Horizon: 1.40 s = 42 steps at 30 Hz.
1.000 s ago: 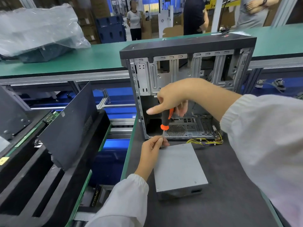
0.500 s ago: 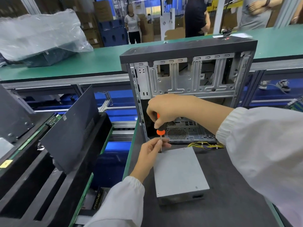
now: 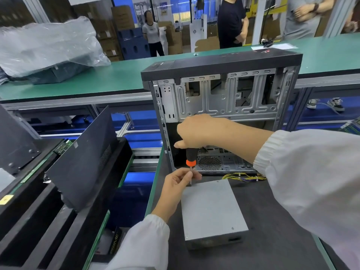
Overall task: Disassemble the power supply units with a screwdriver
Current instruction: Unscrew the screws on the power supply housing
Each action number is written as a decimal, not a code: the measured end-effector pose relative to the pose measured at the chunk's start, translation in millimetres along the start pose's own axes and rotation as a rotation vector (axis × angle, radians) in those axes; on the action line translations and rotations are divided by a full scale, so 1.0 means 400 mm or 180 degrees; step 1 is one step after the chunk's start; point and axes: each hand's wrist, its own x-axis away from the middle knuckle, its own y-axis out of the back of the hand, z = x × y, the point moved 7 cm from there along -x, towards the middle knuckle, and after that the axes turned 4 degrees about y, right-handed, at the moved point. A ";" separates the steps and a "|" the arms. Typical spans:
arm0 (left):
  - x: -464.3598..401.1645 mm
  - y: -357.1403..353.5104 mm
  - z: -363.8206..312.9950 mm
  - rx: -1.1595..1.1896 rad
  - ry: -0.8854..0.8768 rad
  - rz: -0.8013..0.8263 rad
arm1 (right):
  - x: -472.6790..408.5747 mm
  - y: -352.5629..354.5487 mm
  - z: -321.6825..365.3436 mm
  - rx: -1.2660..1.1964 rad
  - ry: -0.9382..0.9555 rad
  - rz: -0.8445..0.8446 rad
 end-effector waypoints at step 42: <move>-0.047 0.022 -0.013 0.0024 0.0213 -0.0122 | 0.010 0.006 -0.060 -0.0179 -0.0456 -0.0454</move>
